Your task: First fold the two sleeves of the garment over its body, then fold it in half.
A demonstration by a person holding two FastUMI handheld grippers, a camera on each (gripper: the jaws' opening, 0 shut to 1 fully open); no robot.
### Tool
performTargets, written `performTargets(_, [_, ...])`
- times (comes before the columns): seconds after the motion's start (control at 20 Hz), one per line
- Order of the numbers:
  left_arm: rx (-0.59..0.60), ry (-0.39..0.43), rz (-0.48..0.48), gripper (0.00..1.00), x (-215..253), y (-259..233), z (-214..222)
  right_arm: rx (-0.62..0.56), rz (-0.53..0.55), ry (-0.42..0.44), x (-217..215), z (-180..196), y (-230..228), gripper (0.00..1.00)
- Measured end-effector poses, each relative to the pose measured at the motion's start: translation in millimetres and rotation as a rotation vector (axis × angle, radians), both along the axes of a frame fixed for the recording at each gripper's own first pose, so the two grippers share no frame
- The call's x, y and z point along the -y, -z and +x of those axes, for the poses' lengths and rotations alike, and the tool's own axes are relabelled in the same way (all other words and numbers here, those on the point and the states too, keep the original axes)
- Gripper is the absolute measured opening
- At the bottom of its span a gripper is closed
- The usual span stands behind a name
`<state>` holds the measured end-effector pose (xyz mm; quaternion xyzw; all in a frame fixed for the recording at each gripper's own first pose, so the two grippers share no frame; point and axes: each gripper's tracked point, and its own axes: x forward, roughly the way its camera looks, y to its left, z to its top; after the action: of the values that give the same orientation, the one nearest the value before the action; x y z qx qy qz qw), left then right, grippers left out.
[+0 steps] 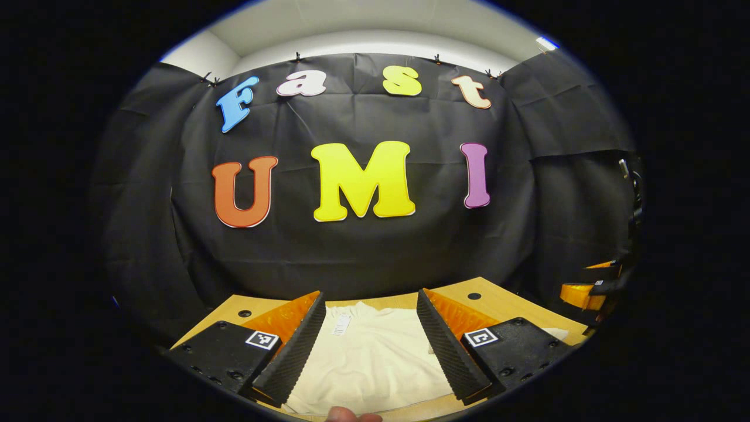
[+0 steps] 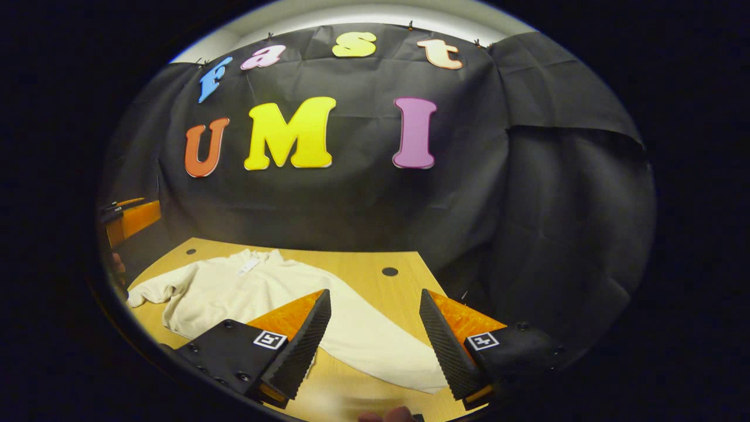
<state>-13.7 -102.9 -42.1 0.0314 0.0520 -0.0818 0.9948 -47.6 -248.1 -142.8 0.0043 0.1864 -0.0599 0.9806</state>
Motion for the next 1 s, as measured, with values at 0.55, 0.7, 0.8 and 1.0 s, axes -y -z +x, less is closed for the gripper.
performTargets(0.55, [-0.079, 0.018, 0.029, 0.99, 22, 26, 3, -0.415, 0.065, 0.033, 80, -42, 163, 0.96])
performTargets(0.7, [-0.096, 0.019, 0.045, 0.99, 25, 30, 2, -0.459, 0.045, 0.018, 94, -45, 189, 0.96])
performTargets(0.8, [-0.093, 0.016, 0.053, 0.99, 25, 29, 2, -0.489, 0.041, 0.008, 101, -46, 203, 0.96])
performTargets(1.0, [-0.103, 0.007, 0.062, 0.99, 26, 32, 4, -0.521, 0.077, 0.011, 105, -49, 220, 0.96])
